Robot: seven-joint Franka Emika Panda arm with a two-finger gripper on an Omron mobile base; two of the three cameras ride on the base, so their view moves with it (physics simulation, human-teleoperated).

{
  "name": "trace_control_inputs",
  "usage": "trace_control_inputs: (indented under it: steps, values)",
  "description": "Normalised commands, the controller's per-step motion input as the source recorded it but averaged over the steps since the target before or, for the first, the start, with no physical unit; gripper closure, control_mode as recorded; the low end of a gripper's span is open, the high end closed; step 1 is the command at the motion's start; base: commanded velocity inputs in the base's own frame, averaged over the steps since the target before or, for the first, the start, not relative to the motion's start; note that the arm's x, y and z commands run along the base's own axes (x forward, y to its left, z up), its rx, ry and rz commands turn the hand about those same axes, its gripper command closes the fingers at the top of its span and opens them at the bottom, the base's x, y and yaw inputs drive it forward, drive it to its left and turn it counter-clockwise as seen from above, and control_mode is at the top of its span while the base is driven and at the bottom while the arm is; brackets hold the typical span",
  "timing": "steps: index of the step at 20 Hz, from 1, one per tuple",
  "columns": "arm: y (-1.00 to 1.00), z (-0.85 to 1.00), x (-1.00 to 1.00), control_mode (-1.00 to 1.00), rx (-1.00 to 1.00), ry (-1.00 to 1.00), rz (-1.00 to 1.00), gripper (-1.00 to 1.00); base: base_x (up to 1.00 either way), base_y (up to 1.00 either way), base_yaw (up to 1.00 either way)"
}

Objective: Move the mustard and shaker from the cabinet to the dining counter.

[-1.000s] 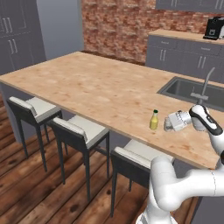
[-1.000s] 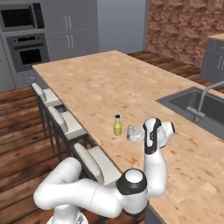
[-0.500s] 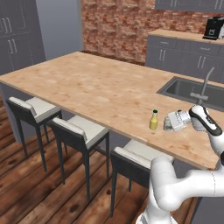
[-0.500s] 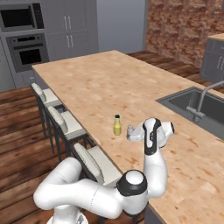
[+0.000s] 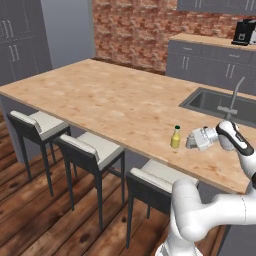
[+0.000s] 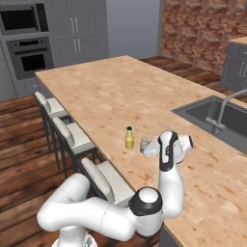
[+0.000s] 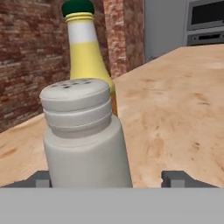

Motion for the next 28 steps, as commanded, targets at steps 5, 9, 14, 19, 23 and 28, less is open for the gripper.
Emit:
trace_control_inputs:
  steps: [5, 9, 14, 19, 23, 28]
  values:
    - [-0.19, -0.10, 0.00, -1.00, 0.00, 0.00, 0.00, -1.00, 0.00, 0.00, 0.00]
    - [-0.21, 0.00, -0.06, -1.00, 0.00, 0.00, 0.00, -1.00, 0.00, 0.00, 0.00]
    - [-0.10, 0.04, -0.06, -1.00, -0.04, 0.00, 0.00, -1.00, 0.00, 0.00, 0.00]
    - [-0.09, 0.13, -0.15, -1.00, -0.03, 0.02, -0.01, -1.00, 0.00, 0.00, 0.00]
    - [-0.01, 0.28, -0.29, -1.00, -0.04, 0.04, -0.06, -1.00, 0.00, 0.00, 0.00]
    - [0.00, 0.26, -0.36, -1.00, -0.08, 0.03, -0.12, -1.00, 0.00, 0.00, 0.00]
